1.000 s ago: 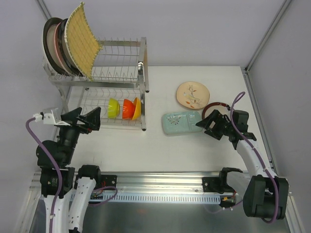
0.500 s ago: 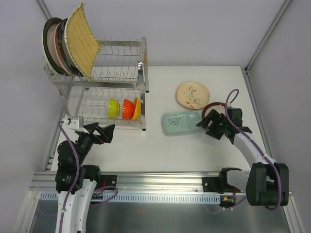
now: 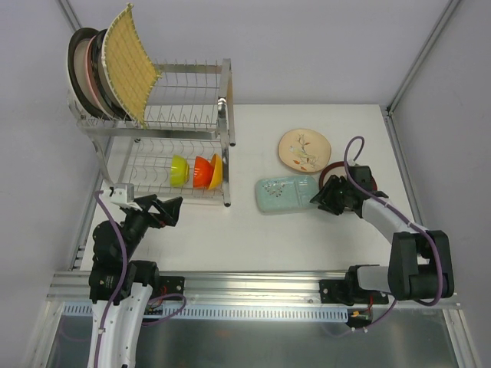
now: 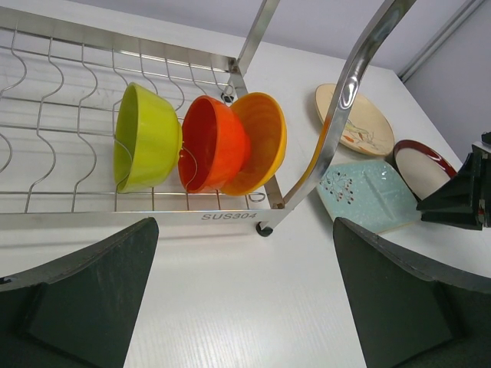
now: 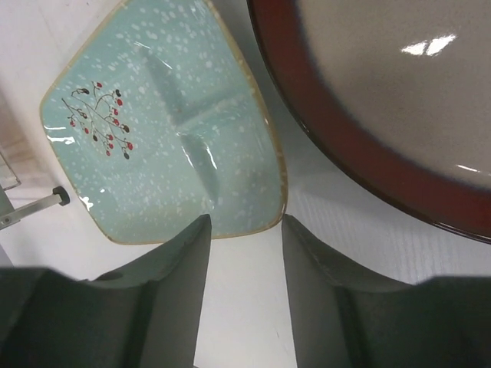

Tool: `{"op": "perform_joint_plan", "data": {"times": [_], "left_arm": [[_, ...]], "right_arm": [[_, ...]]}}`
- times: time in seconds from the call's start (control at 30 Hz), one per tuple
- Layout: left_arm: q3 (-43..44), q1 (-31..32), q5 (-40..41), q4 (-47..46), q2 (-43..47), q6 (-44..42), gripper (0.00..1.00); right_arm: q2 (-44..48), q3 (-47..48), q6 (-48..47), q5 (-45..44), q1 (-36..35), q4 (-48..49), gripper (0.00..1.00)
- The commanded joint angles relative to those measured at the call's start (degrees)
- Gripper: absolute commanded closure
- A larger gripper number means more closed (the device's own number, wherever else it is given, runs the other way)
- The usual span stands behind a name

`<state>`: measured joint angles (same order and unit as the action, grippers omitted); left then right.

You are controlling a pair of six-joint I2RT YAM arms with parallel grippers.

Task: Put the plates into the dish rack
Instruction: Grab a plate with the right arm

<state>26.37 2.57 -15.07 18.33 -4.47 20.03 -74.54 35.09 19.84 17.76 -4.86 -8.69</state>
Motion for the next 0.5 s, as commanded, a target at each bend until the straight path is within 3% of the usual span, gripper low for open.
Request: {"op": "perform_joint_plan", "data": {"times": [0.0, 0.13, 0.33, 0.47], "left_arm": [[0.17, 0.16, -0.31, -1.8, -0.19, -1.22, 0.01], [0.17, 0.16, -0.4, -1.72, -0.28, -1.22, 0.01], [0.17, 0.16, -0.57, -1.63, -0.45, -1.14, 0.01], [0.17, 0.16, -0.84, -1.54, -0.63, -0.87, 0.01]], "right_arm": [[0.19, 0.86, -0.15, -1.15, -1.38, 1.83, 0.56], [1.15, -1.6, 1.34, -1.67, -2.78, 3.06, 0.71], [2.47, -4.59, 3.28, -1.06, -4.1, 3.94, 0.81], [5.45, -7.4, 6.26, 0.17, -6.73, 3.68, 0.82]]}}
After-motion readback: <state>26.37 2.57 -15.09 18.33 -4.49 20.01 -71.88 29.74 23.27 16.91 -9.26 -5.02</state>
